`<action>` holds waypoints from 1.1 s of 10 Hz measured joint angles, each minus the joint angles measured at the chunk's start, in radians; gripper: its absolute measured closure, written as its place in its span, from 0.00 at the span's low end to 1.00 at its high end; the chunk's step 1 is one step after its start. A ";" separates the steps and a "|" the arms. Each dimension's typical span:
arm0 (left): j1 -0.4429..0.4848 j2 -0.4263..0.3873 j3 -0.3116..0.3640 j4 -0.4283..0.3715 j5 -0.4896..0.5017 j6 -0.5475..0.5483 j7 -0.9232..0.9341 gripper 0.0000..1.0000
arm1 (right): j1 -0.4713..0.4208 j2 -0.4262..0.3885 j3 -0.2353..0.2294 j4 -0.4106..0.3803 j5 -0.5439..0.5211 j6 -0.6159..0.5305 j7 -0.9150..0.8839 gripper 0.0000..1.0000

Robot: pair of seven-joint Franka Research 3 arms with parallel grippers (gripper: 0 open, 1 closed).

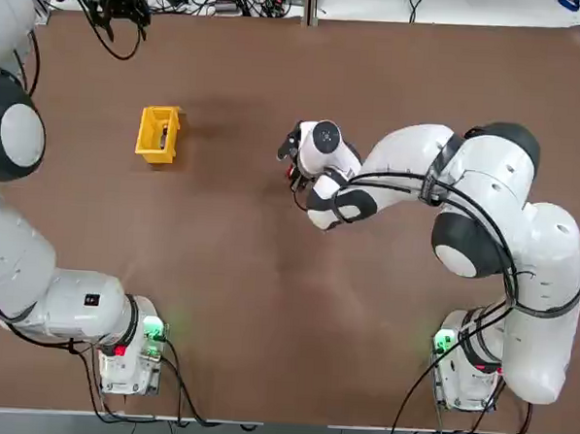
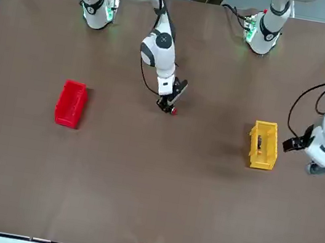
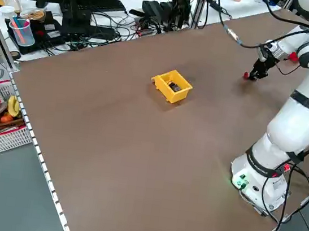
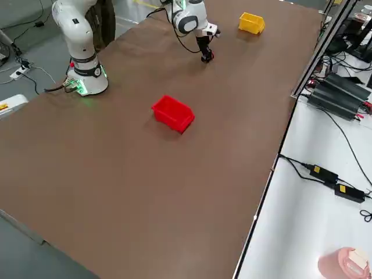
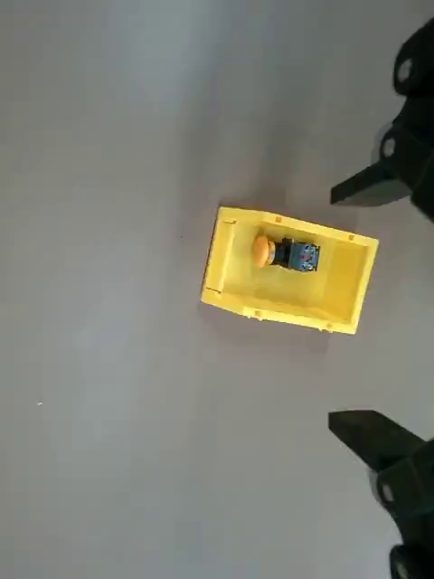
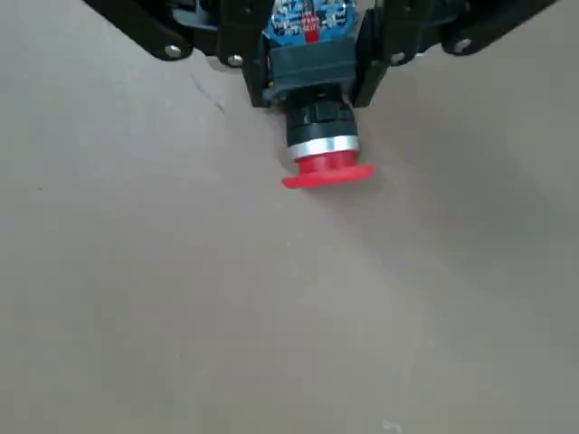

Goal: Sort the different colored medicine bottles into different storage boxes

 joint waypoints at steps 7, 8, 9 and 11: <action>0.037 -0.096 0.001 0.206 -0.129 -0.227 0.193 0.00 | -0.250 -0.393 -0.092 -0.091 -0.002 -0.450 -0.051 0.58; 0.008 -0.109 0.008 0.206 -0.129 -0.235 0.193 0.00 | -0.326 -0.478 -0.093 -0.117 -0.005 -0.543 -0.063 0.58; -0.008 -0.110 0.013 0.206 -0.129 -0.238 0.193 0.00 | -0.400 -0.538 -0.094 -0.140 -0.020 -0.625 -0.069 0.58; -0.010 -0.105 0.015 0.206 -0.129 -0.238 0.193 0.00 | -0.548 -0.605 -0.094 -0.181 -0.054 -0.729 -0.077 0.58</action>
